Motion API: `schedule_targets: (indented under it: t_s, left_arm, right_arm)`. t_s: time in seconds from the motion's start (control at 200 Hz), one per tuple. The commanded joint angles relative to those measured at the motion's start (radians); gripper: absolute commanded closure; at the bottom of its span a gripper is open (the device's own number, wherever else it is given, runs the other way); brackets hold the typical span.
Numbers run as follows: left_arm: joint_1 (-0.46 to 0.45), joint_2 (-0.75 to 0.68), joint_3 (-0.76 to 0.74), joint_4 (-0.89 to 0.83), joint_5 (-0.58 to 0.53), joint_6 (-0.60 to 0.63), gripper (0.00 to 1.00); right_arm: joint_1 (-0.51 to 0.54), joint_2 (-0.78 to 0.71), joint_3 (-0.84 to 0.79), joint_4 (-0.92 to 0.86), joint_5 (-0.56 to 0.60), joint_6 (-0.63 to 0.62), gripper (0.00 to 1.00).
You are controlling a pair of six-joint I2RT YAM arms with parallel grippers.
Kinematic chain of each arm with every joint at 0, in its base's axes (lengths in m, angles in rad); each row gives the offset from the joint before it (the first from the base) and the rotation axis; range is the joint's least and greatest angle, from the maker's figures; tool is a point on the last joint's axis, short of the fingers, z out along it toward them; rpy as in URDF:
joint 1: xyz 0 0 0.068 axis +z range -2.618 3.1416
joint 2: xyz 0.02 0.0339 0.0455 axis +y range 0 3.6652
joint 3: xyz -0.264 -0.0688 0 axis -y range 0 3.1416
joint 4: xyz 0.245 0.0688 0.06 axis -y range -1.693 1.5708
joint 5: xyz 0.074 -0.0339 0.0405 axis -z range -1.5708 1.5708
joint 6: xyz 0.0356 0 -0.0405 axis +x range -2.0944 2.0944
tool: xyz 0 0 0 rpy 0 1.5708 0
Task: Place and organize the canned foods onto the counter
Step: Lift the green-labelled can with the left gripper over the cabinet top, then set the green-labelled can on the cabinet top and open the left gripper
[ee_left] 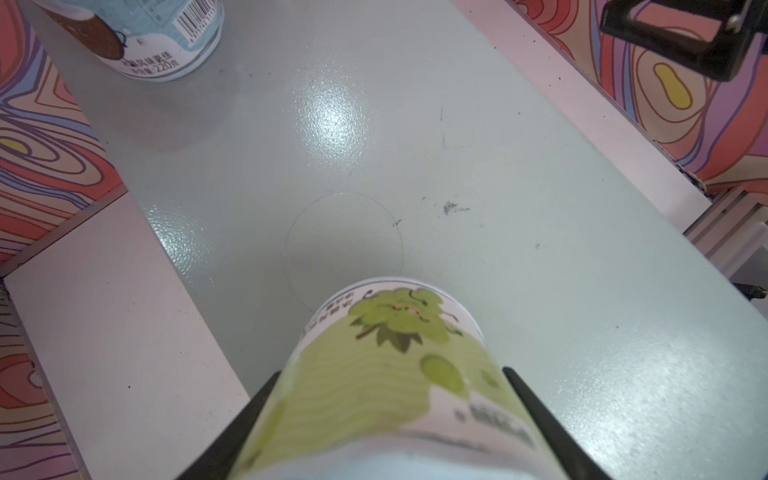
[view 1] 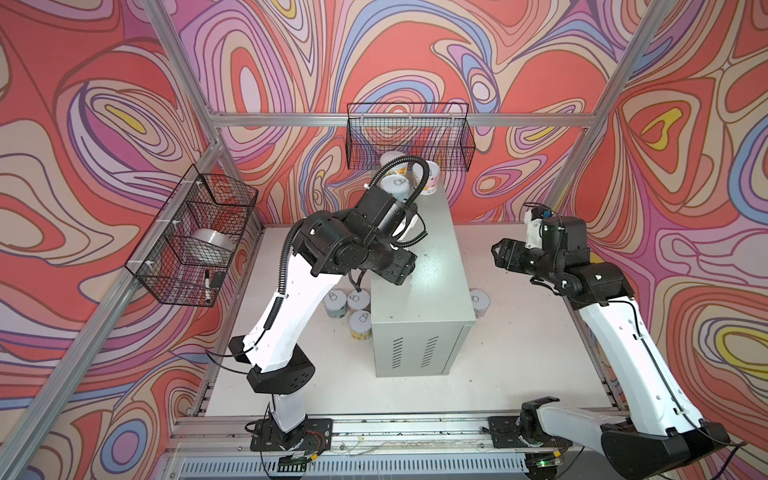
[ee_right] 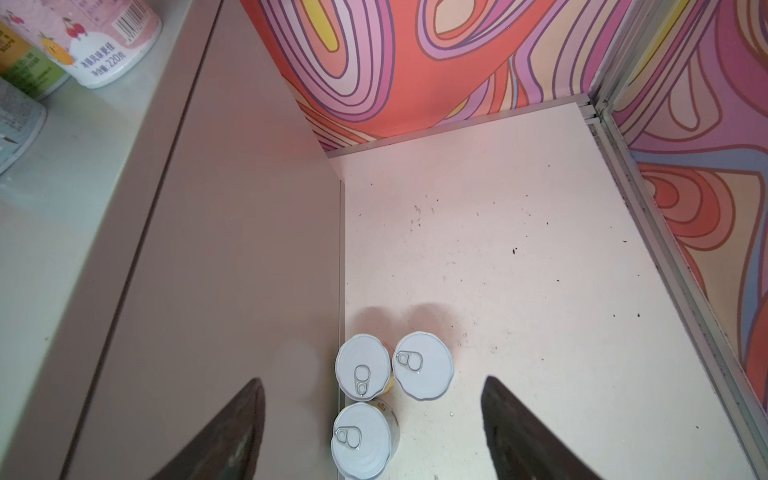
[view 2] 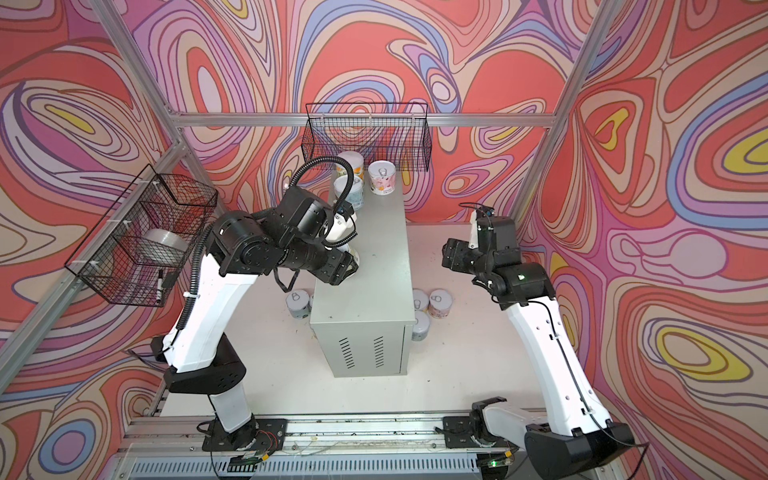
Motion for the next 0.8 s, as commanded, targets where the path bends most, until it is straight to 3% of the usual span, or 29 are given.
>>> schedule_targets:
  t_s: [0.0,0.09,0.215,0.351,0.436,0.796]
  left_arm:
    - [-0.004,-0.001,0.041,0.048,0.023,0.029,1.0]
    - [-0.004,0.01,0.04,0.052,0.032,0.034,1.0]
    - [-0.004,0.026,0.038,0.05,0.038,0.038,0.56]
    - [-0.003,0.03,0.025,0.068,0.038,0.037,0.33]
    - [-0.004,0.034,0.023,0.08,0.045,0.038,0.01]
    - [0.019,0.021,0.035,0.178,-0.011,0.073,0.0]
  right_arm:
    - [-0.005,0.001,0.025,-0.026,-0.024,-0.004,0.17]
    - [-0.005,0.0,0.03,-0.031,-0.028,-0.004,0.17]
    - [-0.005,-0.003,0.033,-0.03,-0.036,-0.001,0.17]
    - [-0.004,-0.007,0.018,-0.017,-0.056,0.006,0.18]
    - [-0.005,-0.008,0.01,-0.009,-0.073,0.011,0.17]
    - [-0.003,-0.046,0.003,0.066,-0.166,0.007,0.19]
